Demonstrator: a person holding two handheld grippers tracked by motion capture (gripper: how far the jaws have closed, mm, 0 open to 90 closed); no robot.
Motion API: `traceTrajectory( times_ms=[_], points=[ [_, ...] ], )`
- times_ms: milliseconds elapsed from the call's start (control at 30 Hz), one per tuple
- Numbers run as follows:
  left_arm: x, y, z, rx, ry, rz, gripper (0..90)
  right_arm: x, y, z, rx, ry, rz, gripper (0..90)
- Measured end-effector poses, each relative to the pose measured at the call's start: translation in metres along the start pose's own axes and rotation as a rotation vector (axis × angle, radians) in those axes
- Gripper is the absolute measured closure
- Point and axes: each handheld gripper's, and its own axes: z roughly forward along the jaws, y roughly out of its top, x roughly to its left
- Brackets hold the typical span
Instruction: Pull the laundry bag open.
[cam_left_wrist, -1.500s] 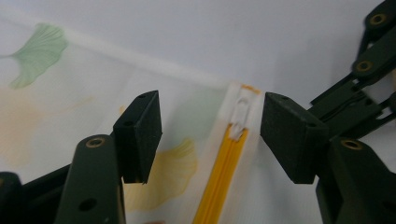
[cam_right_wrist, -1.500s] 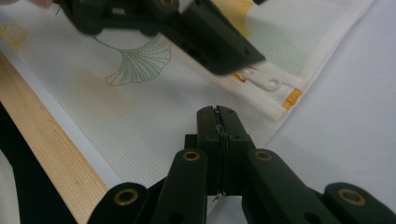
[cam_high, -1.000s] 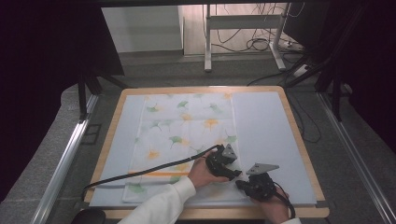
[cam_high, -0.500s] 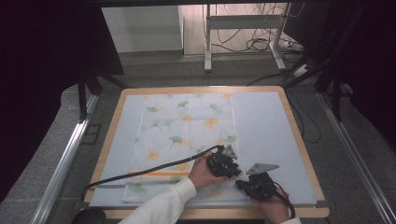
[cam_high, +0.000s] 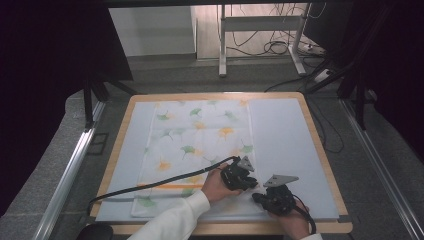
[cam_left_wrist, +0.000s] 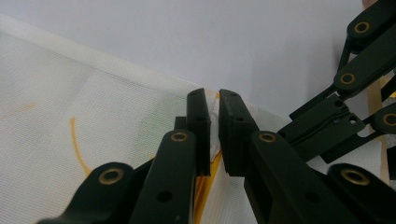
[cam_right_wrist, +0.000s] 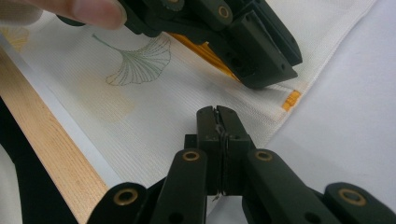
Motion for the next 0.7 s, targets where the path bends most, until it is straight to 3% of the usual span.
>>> traceTrajectory(
  times_ms=[433,700],
  points=[
    [0.0,-0.001,-0.001,0.01,0.017,0.017,84.1,-0.002,0.005,0.002,0.007,-0.016,-0.012,88.1],
    [-0.001,-0.001,-0.003,0.031,0.036,0.025,84.3,-0.013,0.009,0.006,0.008,0.008,0.064,89.3]
  ],
)
